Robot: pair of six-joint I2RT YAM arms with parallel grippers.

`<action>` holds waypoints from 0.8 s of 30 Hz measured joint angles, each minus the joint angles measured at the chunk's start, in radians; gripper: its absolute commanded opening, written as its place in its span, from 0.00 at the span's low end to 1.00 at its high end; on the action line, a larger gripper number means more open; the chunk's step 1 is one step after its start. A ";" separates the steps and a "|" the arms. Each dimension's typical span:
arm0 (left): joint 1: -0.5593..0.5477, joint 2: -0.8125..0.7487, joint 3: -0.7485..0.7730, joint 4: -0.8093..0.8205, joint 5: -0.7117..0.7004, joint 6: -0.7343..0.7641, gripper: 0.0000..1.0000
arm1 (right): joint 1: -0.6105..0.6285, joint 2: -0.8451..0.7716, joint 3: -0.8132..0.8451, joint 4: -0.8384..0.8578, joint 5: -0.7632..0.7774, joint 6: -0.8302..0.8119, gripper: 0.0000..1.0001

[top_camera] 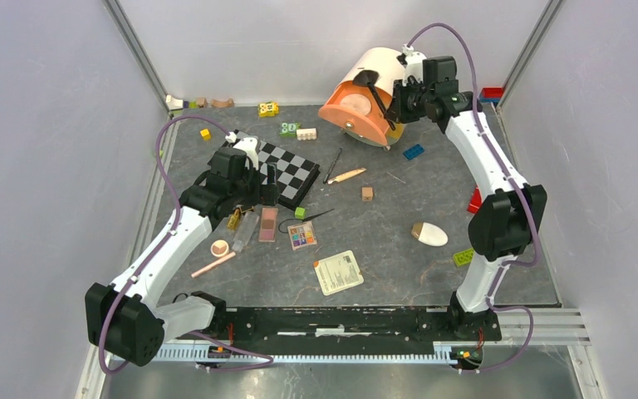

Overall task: Organize the makeup
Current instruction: Place the makeup brush in the drawer.

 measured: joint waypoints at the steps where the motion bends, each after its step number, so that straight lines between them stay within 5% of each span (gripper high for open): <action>1: 0.000 0.000 0.000 0.000 0.000 0.000 1.00 | 0.003 0.003 0.002 -0.004 0.000 -0.003 0.00; 24: 0.000 0.000 0.000 0.000 0.001 0.000 1.00 | 0.032 0.058 0.091 -0.137 0.048 -0.071 0.01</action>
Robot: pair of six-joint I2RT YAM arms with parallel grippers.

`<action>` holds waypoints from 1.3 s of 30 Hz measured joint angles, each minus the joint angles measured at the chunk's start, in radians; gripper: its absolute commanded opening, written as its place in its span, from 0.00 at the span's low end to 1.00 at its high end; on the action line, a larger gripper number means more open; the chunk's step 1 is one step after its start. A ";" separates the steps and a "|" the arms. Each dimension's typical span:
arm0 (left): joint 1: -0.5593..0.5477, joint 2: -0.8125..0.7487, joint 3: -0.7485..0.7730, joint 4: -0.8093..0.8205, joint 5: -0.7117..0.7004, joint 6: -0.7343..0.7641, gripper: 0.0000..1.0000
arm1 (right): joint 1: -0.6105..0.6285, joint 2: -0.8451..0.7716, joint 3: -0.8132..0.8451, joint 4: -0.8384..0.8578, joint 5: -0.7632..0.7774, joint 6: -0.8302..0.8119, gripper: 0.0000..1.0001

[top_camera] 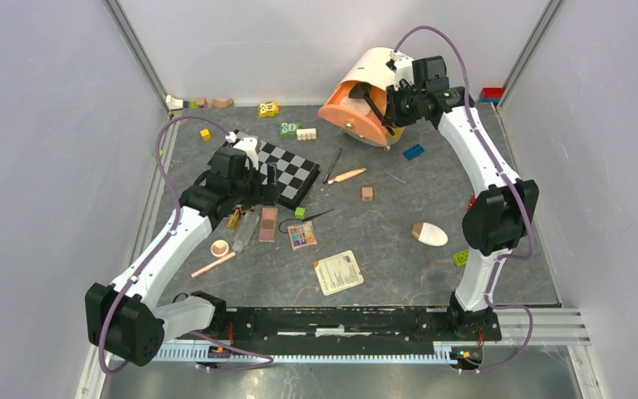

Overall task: Organize the makeup
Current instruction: Place the makeup brush in the drawer.

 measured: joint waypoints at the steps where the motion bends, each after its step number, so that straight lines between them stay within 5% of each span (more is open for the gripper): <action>1: 0.000 0.000 0.000 0.000 0.000 0.000 1.00 | 0.000 0.003 0.002 -0.004 0.001 0.000 0.01; 39: 0.000 0.000 0.000 0.000 0.001 0.000 1.00 | 0.000 0.113 0.089 0.084 0.008 0.121 0.06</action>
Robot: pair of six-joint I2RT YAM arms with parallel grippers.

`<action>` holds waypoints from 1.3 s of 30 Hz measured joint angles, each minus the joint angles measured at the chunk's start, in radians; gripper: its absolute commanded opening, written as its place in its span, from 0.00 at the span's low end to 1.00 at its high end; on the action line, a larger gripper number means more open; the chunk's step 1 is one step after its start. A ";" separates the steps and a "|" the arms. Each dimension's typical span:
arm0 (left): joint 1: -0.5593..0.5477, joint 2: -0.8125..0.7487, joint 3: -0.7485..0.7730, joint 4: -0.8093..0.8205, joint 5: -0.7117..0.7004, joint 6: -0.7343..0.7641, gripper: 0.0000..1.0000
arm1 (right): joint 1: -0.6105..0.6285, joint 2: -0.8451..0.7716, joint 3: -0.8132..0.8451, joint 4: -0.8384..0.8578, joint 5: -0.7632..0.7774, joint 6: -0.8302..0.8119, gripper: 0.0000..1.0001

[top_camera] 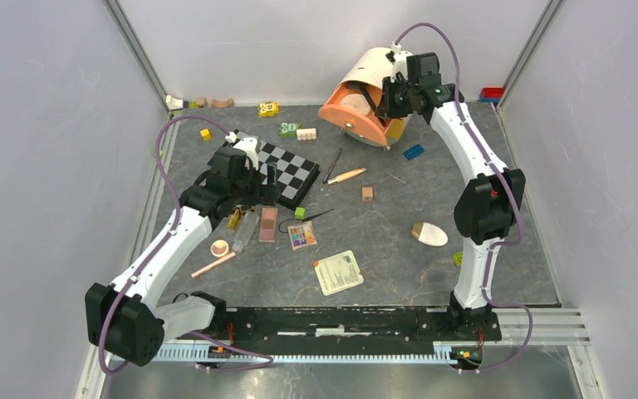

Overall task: Organize the makeup
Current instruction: Place the makeup brush in the drawer, then pick up the makeup from the center of the board.

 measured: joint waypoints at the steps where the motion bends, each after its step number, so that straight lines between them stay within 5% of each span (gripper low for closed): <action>1: 0.000 0.000 0.000 0.000 0.000 0.000 1.00 | 0.000 0.007 0.000 0.004 -0.002 0.005 0.06; 10: 0.000 0.000 0.000 0.000 0.000 0.000 1.00 | 0.000 0.037 0.000 0.024 -0.022 0.026 0.31; 26: 0.000 0.000 0.000 0.000 0.000 0.000 1.00 | 0.000 -0.119 -0.065 0.109 -0.013 0.034 0.37; 39: 0.000 0.000 0.000 0.000 -0.001 0.000 1.00 | 0.000 -0.571 -0.552 0.354 0.110 0.021 0.43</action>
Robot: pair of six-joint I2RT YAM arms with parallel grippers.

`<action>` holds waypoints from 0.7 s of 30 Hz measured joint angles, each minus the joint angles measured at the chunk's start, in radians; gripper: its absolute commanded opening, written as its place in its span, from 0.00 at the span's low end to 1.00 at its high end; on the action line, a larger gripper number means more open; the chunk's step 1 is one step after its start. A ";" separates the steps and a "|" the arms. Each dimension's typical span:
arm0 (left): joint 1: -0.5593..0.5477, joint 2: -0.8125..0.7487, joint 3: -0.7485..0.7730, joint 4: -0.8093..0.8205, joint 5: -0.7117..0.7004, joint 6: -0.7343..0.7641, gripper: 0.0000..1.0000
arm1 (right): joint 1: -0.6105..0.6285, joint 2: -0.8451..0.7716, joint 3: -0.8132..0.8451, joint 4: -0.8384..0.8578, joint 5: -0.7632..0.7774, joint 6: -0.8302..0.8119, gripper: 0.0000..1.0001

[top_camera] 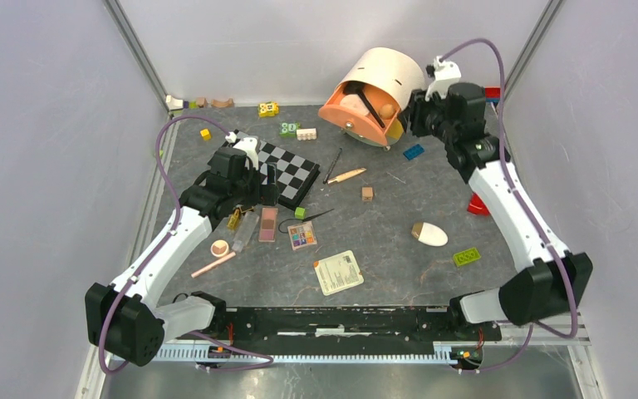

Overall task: Organize the makeup
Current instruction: Pick up the makeup from the center of the board.

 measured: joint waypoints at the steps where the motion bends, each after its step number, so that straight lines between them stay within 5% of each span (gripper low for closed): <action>1: 0.000 0.000 0.000 0.000 0.000 0.000 1.00 | 0.000 -0.033 -0.051 0.011 0.010 0.000 0.44; 16: -0.021 0.008 0.000 0.064 0.100 -0.101 1.00 | 0.000 -0.459 -0.639 0.034 0.071 0.010 0.46; 21: -0.099 0.137 0.000 0.226 0.126 -0.170 0.89 | 0.000 -0.517 -0.743 0.026 0.054 0.024 0.46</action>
